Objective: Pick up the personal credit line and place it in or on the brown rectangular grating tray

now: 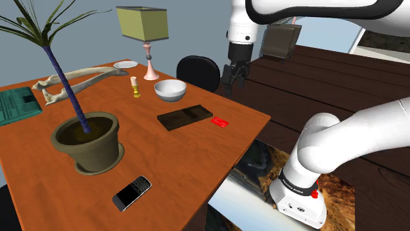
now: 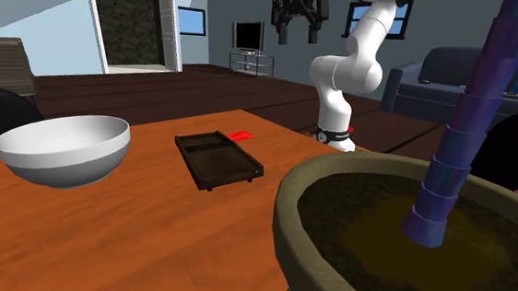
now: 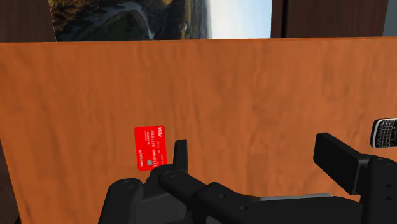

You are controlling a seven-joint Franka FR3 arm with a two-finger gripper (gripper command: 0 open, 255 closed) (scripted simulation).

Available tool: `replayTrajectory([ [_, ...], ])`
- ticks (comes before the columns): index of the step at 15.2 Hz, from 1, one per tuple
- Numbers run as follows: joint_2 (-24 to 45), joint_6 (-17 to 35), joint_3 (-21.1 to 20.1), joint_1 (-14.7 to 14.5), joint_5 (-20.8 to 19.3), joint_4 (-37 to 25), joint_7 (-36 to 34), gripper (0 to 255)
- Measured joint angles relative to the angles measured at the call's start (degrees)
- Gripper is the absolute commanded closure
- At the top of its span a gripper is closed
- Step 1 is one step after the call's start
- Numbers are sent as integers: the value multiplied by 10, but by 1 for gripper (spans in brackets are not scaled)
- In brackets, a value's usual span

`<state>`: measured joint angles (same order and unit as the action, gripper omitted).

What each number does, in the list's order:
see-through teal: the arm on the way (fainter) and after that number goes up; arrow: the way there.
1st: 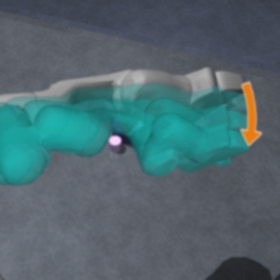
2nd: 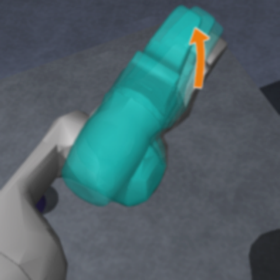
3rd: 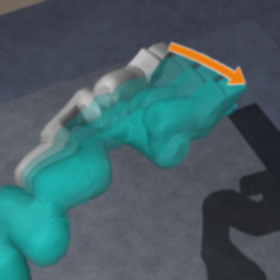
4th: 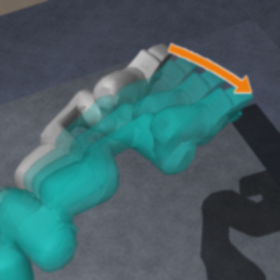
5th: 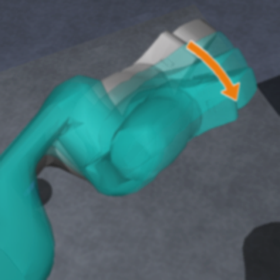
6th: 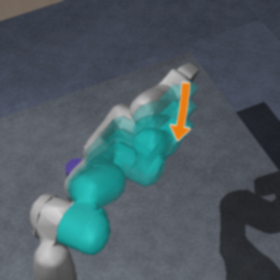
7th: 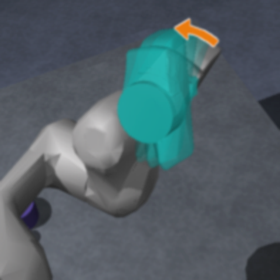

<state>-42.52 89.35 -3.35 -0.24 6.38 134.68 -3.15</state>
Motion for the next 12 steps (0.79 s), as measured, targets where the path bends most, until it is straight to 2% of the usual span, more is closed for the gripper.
replayTrajectory([
  [2,12,2,1,1,-2,-2,2,0],
  [5,68,12,10,7,-14,-6,17,0],
  [12,247,34,27,23,-46,-50,47,0],
])
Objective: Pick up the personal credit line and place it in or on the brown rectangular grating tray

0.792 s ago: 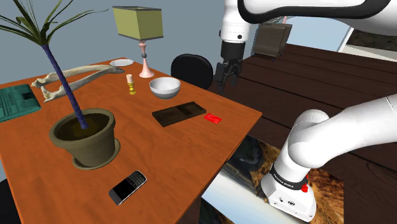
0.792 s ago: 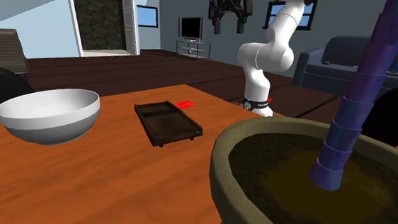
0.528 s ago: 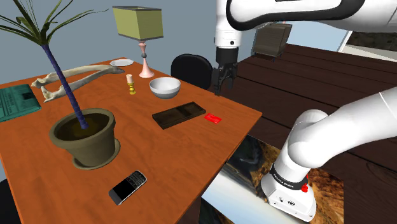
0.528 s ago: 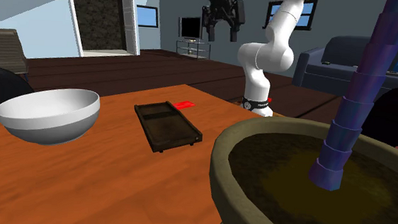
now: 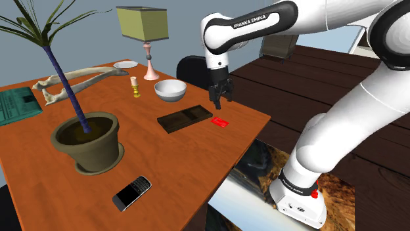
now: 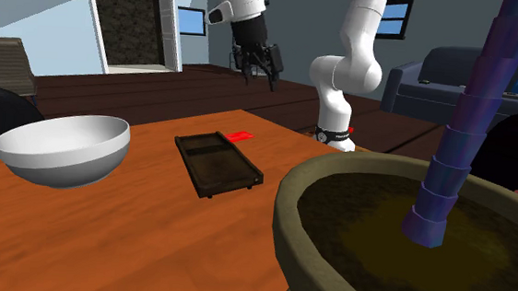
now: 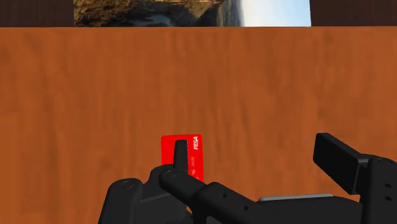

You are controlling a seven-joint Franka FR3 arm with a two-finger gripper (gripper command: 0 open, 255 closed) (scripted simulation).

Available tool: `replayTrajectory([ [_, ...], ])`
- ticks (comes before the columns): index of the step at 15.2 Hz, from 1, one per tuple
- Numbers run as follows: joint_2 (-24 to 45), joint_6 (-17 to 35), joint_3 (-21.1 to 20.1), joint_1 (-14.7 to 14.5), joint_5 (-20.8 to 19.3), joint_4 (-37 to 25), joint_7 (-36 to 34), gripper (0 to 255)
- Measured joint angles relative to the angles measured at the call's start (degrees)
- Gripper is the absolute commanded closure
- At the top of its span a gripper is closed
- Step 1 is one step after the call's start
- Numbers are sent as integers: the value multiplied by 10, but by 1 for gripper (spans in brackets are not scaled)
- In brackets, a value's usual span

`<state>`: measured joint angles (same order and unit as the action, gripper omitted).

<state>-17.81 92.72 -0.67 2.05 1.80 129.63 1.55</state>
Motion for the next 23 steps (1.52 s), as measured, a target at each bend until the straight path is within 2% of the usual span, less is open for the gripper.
replayTrajectory([
  [8,200,5,18,18,-39,-67,27,0],
  [16,215,54,20,21,-45,-19,28,0],
  [22,215,60,20,21,-45,-13,28,0],
  [23,215,60,20,21,-45,-13,28,255],
])
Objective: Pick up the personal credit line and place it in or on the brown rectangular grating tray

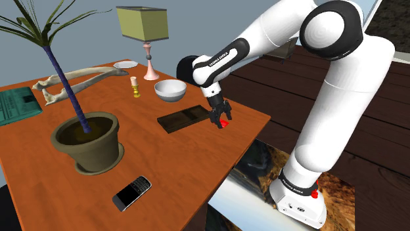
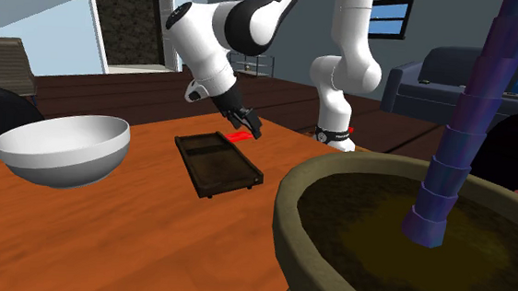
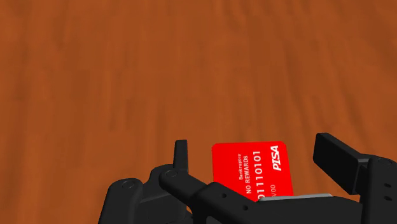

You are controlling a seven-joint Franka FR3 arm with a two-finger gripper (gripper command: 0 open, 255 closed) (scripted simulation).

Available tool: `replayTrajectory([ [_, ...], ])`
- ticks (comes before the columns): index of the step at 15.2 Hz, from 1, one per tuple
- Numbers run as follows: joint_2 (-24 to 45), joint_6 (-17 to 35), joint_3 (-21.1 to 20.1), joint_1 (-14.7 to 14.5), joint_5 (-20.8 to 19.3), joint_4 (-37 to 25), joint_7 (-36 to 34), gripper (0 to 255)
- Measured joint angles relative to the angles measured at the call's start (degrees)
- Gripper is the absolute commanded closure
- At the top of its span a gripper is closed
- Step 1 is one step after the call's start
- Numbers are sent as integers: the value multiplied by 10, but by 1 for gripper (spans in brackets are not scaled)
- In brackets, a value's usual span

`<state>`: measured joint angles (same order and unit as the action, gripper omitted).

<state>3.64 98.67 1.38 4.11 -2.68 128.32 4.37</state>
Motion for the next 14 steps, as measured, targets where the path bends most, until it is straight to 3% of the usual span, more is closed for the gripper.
replayTrajectory([
  [14,-14,-23,0,0,0,-10,0,255],
])
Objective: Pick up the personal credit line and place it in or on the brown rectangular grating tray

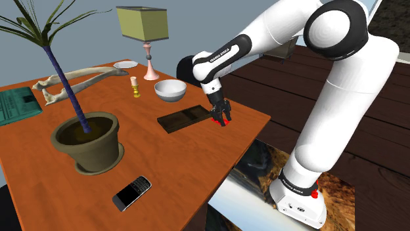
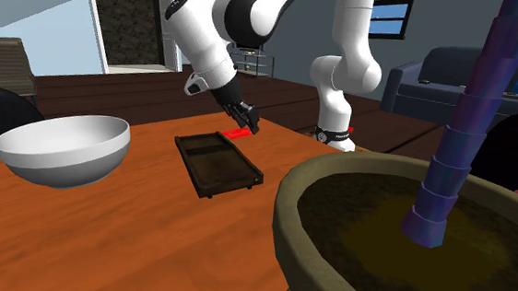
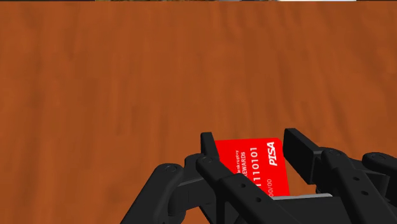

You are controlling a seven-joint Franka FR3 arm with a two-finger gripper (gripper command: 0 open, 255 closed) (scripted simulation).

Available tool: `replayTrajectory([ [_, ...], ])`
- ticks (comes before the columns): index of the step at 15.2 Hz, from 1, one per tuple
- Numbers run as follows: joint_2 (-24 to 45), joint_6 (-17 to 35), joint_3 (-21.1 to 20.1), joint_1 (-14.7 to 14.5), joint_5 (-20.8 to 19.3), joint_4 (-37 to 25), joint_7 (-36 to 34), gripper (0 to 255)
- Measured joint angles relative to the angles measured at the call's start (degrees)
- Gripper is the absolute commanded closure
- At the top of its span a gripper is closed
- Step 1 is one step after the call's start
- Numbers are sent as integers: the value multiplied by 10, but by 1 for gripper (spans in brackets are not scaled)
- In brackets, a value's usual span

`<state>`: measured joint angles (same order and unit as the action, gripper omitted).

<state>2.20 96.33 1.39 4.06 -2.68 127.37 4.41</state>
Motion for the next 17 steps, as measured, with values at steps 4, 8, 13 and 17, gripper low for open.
replayTrajectory([
  [4,-17,-28,1,1,-1,-11,2,255],
  [8,-29,-56,0,0,0,-27,2,255],
  [13,-45,-96,0,0,0,-51,3,255],
  [17,-55,-127,-1,-1,0,-72,4,255],
])
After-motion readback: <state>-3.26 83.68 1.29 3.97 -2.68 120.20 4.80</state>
